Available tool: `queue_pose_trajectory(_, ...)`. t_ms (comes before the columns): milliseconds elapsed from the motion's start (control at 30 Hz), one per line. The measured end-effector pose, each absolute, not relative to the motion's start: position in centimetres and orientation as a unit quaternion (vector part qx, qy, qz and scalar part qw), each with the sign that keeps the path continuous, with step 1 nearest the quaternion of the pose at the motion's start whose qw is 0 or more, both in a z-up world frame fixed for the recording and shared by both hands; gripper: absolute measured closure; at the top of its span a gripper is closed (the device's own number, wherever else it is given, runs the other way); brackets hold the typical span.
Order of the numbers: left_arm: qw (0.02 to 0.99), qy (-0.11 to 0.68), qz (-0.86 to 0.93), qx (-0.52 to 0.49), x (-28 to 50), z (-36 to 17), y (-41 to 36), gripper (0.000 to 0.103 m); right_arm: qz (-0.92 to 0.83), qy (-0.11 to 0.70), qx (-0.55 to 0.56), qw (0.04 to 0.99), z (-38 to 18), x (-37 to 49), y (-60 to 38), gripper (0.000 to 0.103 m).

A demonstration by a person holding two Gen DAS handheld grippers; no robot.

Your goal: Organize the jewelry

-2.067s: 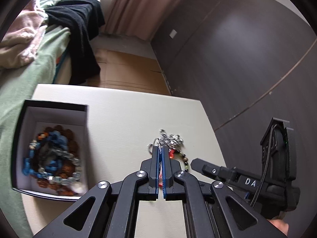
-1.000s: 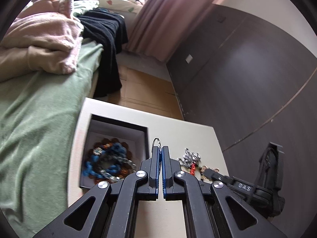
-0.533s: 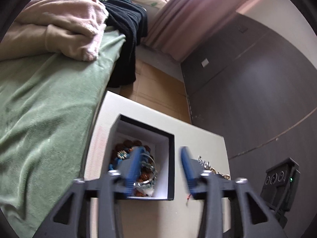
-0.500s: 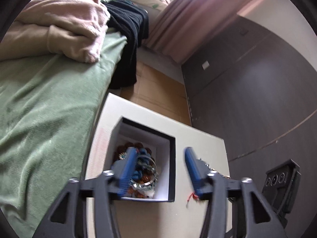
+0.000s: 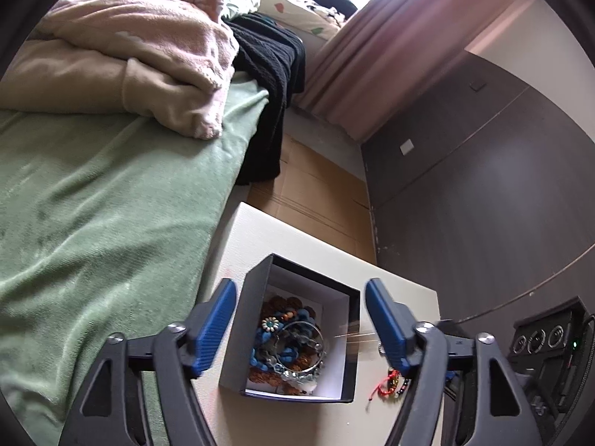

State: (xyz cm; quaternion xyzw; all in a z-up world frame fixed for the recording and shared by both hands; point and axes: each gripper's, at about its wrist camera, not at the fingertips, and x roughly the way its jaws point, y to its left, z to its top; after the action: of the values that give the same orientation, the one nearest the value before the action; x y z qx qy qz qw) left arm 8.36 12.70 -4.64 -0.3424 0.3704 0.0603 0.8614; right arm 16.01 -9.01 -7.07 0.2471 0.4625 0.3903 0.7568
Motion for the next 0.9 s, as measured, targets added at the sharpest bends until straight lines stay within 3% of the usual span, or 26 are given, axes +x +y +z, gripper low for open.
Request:
queue_pose_trajectory(100, 0.863, 0.371, 0.061, -0.336, 8.3, -4.5, 12.4, 0.017, 0.373, 0.448, 0.253, 0.772, -6.9, 15.7, -9.9, 0.038)
queue_pose_trajectory(333, 0.857, 0.385, 0.079, -0.333, 8.2, -4.7, 11.5, 0.014, 0.348, 0.451, 0.242, 0.785, -6.7, 15.4, -12.4, 0.038)
queue_pose_trajectory(467, 0.864, 0.373, 0.087, -0.327, 7.9, -4.3, 10.6, 0.000, 0.322, 0.454, 0.234, 0.797, -6.6, 15.0, -14.8, 0.038)
queue_pose_trajectory(633, 0.878, 0.364, 0.094, -0.295, 7.8, -3.6, 8.6, 0.000, 0.277, 0.461, 0.221, 0.814, -6.6, 14.7, -18.0, 0.036)
queue_pose_trajectory(700, 0.880, 0.366, 0.087, -0.291, 7.9, -3.6, 7.8, 0.000, 0.260, 0.463, 0.219, 0.818, -6.7, 14.7, -19.2, 0.022)
queue_pose_trajectory(900, 0.893, 0.367, 0.059, -0.255, 8.4, -3.4, 4.7, 0.000, 0.225, 0.463, 0.238, 0.824, -7.4, 14.7, -22.7, 0.020)
